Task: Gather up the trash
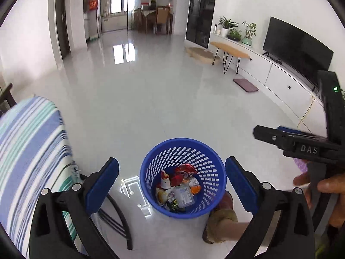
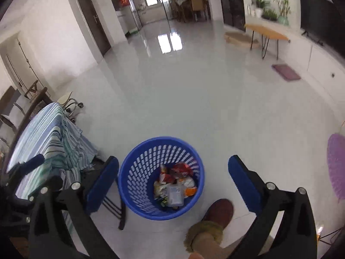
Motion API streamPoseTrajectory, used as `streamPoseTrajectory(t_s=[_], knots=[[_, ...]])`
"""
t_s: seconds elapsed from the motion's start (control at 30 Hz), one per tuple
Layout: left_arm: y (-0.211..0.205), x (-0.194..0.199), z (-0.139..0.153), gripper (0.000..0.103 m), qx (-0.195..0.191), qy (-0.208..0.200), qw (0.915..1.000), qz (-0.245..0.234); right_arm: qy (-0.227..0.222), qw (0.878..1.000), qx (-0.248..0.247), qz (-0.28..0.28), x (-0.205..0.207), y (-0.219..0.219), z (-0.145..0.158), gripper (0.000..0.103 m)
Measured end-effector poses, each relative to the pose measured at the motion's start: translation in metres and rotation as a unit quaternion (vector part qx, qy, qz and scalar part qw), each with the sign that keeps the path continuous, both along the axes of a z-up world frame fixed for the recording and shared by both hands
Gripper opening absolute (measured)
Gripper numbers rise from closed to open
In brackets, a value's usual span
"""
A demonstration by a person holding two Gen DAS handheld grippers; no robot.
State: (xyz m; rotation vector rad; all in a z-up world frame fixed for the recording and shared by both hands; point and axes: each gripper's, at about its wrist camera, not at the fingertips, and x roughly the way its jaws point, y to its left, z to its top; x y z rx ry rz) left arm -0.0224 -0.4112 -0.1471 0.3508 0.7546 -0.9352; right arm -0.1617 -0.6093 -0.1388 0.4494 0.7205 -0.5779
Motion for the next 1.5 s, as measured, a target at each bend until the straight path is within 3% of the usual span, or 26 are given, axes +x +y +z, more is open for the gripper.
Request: streamPoseTrajectory(t_s=[0.07,0.1,0.2,0.27,0.37,0.63,1.5], knots=[[0.012,-0.017,0.010,0.098,-0.003,-0.033,0.9995,0.001,-0.039,0.997,-0.060,-0.033,-0.029,0.024,0.022,0.098],[0.016,-0.023,0.013,0.098,0.001,-0.052,0.9986,0.010,-0.052,0.996,-0.065,-0.042,-0.039,0.031,0.028,0.098],[0.027,-0.041,0.021,0.098,0.022,-0.115,0.9918,0.053,-0.061,0.998,0.003,-0.003,-0.052,0.034,0.024,0.098],[0.031,-0.049,0.024,0.098,0.041,-0.142,0.9869,0.065,-0.039,0.999,0.020,-0.003,-0.054,0.034,0.015,0.098],[0.031,-0.045,0.024,0.098,0.054,-0.086,0.9938,0.044,-0.001,1.000,0.011,0.000,-0.052,0.043,0.008,0.098],[0.037,-0.037,0.016,0.098,0.069,-0.010,0.9970,0.034,0.038,0.999,0.004,0.006,-0.052,0.070,0.017,0.098],[0.036,-0.036,0.015,0.098,0.071,0.013,0.9969,0.030,0.069,0.997,0.013,0.022,-0.048,0.092,0.015,0.098]])
